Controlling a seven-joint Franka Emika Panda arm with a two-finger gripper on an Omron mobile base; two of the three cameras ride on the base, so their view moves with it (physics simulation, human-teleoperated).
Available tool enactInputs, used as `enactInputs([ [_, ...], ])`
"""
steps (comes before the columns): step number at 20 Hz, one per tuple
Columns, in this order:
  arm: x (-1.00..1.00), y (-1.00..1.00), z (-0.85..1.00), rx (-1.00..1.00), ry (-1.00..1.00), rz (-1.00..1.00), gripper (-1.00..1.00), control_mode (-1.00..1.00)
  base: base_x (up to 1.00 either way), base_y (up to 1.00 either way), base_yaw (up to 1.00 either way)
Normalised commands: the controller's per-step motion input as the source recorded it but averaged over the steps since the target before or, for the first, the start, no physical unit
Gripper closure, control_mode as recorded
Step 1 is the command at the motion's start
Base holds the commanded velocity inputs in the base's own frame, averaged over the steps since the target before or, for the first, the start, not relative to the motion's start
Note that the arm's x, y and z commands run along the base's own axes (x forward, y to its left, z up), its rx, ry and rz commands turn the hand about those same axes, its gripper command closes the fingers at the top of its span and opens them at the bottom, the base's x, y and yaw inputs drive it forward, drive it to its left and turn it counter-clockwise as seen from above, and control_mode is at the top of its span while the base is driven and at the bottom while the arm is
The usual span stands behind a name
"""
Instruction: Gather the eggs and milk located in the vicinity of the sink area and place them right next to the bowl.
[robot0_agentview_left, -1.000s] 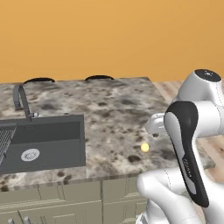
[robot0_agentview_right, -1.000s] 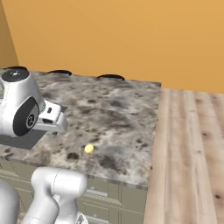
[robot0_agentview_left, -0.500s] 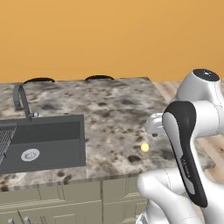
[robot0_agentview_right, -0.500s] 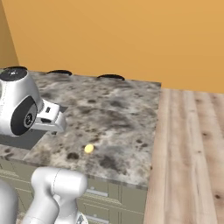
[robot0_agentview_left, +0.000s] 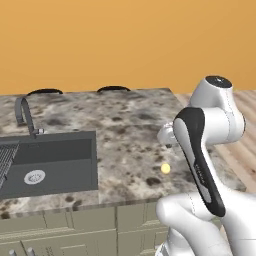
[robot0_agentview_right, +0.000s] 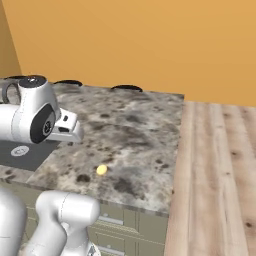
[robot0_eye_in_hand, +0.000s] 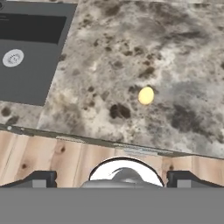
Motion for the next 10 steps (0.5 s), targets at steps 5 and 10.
enactInputs([
  [5, 0.54, -0.11, -0.66, -0.05, 0.0, 0.0, -1.0, -1.0, 0.0, 0.0, 0.0],
  [10, 0.52, -0.16, -0.69, -0.07, 0.07, -0.11, -1.0, -1.0, 0.0, 0.0, 0.0],
])
